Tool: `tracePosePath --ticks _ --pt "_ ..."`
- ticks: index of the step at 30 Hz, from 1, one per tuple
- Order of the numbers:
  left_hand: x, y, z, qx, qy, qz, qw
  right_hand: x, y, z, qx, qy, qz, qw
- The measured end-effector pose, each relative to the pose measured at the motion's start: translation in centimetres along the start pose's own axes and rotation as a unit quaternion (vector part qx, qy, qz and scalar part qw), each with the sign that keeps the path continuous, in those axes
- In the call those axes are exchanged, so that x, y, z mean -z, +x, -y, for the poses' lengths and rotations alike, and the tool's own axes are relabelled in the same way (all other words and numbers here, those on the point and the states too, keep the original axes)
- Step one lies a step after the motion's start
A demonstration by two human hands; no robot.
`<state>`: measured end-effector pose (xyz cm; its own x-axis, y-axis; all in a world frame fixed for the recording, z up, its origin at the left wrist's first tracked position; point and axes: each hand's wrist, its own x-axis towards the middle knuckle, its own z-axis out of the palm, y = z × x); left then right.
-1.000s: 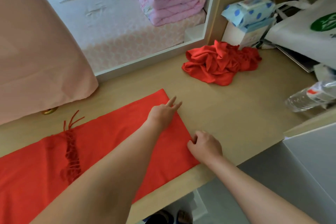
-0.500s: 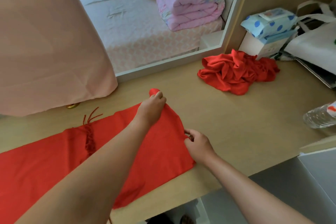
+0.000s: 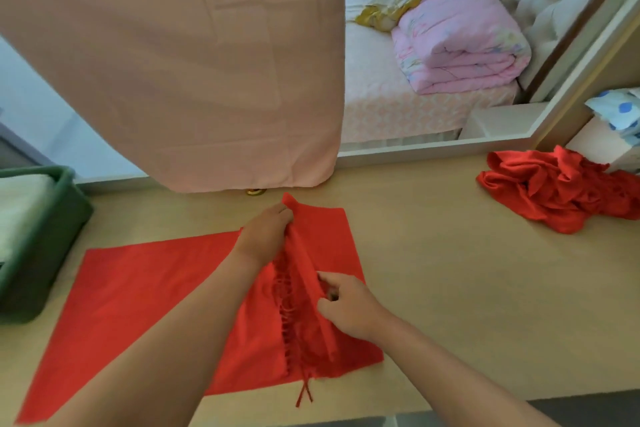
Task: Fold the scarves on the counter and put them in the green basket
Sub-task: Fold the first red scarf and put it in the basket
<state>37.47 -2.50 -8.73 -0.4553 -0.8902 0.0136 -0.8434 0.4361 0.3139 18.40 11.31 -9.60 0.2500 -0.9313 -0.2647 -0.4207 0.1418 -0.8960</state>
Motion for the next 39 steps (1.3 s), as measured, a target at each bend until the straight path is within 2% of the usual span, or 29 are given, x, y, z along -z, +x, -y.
tracePosePath --ticks 3,6,9,11,12,14,16,17,20,23,30,35,37,39 --pt "0.5 -2.2 3.9 0.023 -0.039 0.011 0.999 -4.0 1.7 1.4 0.001 -0.017 0.021 1.0" --pt "-0.5 -3.8 7.5 0.048 -0.037 0.075 0.995 -8.0 3.0 1.7 -0.034 -0.06 0.017 0.997" --pt "-1.3 -5.1 9.4 0.044 0.067 0.154 0.985 -11.1 3.6 1.6 -0.094 -0.067 0.034 0.993" --pt "-1.7 -5.9 10.0 0.03 0.127 0.156 0.979 -12.2 4.0 1.6 -0.111 -0.101 0.037 0.988" --pt "-1.8 -6.5 10.0 0.028 0.123 0.136 0.983 -12.3 4.2 1.5 -0.1 -0.158 0.016 0.982" --pt "-2.4 -7.7 9.6 0.016 0.086 0.064 0.994 -11.9 4.6 1.0 -0.064 -0.294 -0.058 0.952" --pt "-3.4 -8.8 9.1 -0.017 0.083 0.012 0.996 -10.8 4.9 0.4 -0.062 -0.38 -0.097 0.918" --pt "-3.9 -9.2 8.8 -0.029 0.087 0.03 0.995 -10.2 4.9 -0.1 -0.078 -0.404 -0.091 0.907" --pt "-5.4 -10.3 8.0 -0.02 0.108 0.169 0.979 -8.1 4.2 -2.0 -0.158 -0.422 -0.011 0.893" --pt "-6.4 -10.5 6.8 -0.01 0.126 0.229 0.965 -6.4 2.5 -3.9 -0.207 -0.425 0.036 0.881" --pt "-8.6 -8.8 1.2 -0.02 0.078 0.222 0.972 -2.1 -1.3 -6.5 -0.283 -0.416 -0.008 0.864" --pt "-10.6 -8.6 -3.5 -0.035 0.087 0.218 0.971 2.1 -3.1 -8.0 -0.325 -0.463 -0.041 0.824" --pt "-11.3 -8.4 -5.0 -0.033 0.089 0.223 0.97 2.6 -3.2 -8.3 -0.296 -0.487 -0.064 0.82" --pt "-11.7 -8.0 -6.2 -0.026 0.091 0.231 0.968 2.3 -3.1 -8.5 -0.217 -0.482 -0.071 0.846"
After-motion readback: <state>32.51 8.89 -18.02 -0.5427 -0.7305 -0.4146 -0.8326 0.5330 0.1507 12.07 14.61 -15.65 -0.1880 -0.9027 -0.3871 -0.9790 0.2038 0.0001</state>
